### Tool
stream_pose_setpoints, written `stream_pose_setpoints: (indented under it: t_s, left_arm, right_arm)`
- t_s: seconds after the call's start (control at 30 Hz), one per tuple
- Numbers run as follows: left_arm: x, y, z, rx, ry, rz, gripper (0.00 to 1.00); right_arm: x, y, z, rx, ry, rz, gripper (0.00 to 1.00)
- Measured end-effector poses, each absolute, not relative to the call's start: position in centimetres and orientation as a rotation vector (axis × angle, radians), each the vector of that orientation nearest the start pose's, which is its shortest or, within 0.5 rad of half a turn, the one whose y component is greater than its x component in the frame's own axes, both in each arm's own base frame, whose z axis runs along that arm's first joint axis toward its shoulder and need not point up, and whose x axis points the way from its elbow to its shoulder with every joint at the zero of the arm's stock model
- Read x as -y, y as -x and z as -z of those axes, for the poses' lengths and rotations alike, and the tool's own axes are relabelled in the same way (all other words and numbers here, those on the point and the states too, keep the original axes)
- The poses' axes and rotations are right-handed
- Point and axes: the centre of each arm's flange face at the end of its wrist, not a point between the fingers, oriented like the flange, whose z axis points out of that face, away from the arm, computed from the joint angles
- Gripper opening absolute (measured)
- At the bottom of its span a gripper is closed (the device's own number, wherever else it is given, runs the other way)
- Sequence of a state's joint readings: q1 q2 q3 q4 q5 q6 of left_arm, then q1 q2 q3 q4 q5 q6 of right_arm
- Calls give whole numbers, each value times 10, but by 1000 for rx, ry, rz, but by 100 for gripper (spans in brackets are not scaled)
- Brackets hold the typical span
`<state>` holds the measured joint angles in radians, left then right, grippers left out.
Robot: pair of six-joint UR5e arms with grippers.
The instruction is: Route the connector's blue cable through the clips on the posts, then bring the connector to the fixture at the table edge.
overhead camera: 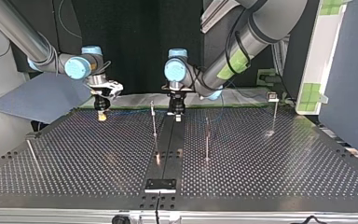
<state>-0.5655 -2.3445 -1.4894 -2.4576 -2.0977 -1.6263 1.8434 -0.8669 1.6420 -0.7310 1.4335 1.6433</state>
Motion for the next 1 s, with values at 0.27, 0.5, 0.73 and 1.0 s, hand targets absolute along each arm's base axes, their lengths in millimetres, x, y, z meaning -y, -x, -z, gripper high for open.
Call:
stream_pose_setpoints:
  t_s: [0.27, 0.5, 0.73, 1.0]
  left_arm:
    - [440, -541, -101, -1604, -11, 69, 0]
    - [444, -551, -105, -1596, -4, 75, 0]
    - [449, -563, -95, -1617, -9, 67, 0]
    - [453, -576, -100, -1598, 14, 87, 0]
  right_arm:
    - [593, -316, -112, 1073, -1513, -1540, 0]
    - [600, -315, -106, 1073, -1521, -1531, 0]
    - [611, -318, -91, 1077, -1559, -1501, 0]
    - [624, -320, -100, 1056, -1544, -1516, 0]
